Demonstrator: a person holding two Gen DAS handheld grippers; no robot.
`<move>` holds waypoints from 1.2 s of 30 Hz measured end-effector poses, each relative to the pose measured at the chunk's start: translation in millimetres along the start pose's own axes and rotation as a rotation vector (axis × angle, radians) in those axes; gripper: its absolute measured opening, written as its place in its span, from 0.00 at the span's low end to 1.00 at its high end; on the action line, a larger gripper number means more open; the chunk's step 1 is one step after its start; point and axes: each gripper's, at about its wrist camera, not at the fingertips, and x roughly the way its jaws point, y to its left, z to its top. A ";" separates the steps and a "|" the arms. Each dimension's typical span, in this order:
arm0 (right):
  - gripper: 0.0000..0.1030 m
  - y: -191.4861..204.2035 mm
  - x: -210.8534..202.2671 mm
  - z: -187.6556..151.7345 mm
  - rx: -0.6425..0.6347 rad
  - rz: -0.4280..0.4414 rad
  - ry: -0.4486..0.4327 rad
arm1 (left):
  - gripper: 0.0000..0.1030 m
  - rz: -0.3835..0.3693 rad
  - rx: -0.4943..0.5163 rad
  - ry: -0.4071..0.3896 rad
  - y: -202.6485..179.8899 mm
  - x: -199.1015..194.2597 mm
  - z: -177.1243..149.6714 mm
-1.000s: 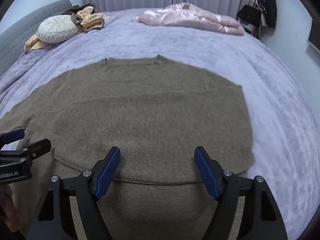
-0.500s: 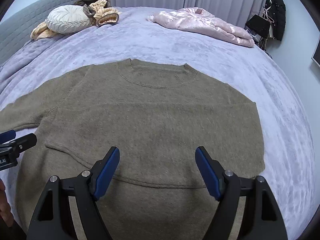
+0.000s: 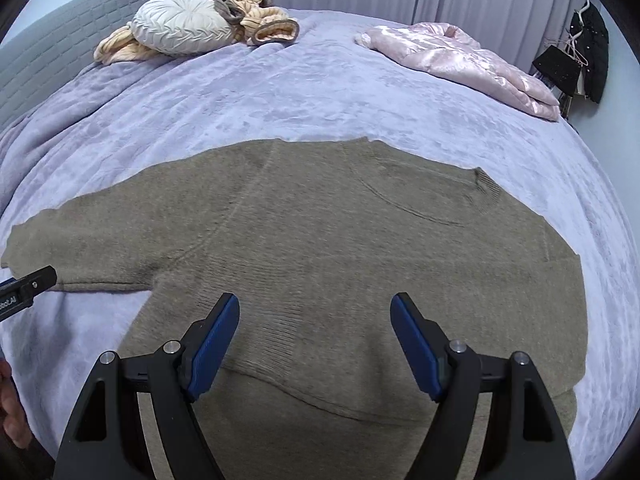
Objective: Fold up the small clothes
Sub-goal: 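Reach the left tool to the other sleeve cuff and grasp it, then lift the held sleeve and fold it across the sweater body with the left tool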
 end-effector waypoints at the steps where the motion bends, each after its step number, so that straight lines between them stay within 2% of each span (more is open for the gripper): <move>1: 0.78 7.5 1.4 2.7 -0.011 0.007 0.000 | 1.00 0.007 -0.025 0.005 8.2 2.5 1.8; 13: 0.78 77.5 12.0 21.0 -0.126 0.063 -0.002 | 1.00 0.055 -0.294 0.052 100.7 42.1 28.0; 22: 0.78 105.0 21.8 28.1 -0.164 0.085 0.012 | 1.00 0.018 -0.328 0.026 126.2 69.5 59.8; 27: 0.78 121.3 27.9 28.8 -0.189 0.093 0.022 | 0.99 -0.039 -0.349 -0.026 134.7 71.7 70.9; 28: 0.78 124.5 29.2 29.0 -0.195 0.093 0.024 | 0.86 -0.046 -0.356 -0.041 136.8 70.6 71.1; 30: 0.78 129.4 31.7 29.9 -0.201 0.097 0.026 | 0.69 -0.044 -0.359 -0.060 141.0 68.7 71.3; 32: 0.78 133.1 35.2 31.5 -0.202 0.098 0.031 | 0.57 -0.070 -0.374 -0.078 146.5 67.2 71.6; 34: 0.78 136.6 39.2 33.2 -0.200 0.099 0.039 | 0.37 -0.096 -0.392 -0.089 152.7 66.0 71.3; 35: 0.78 138.0 40.9 33.9 -0.199 0.099 0.043 | 0.32 -0.114 -0.401 -0.095 155.9 64.7 70.6; 36: 0.78 139.5 42.7 34.5 -0.198 0.097 0.046 | 0.22 -0.129 -0.408 -0.099 158.2 64.1 70.4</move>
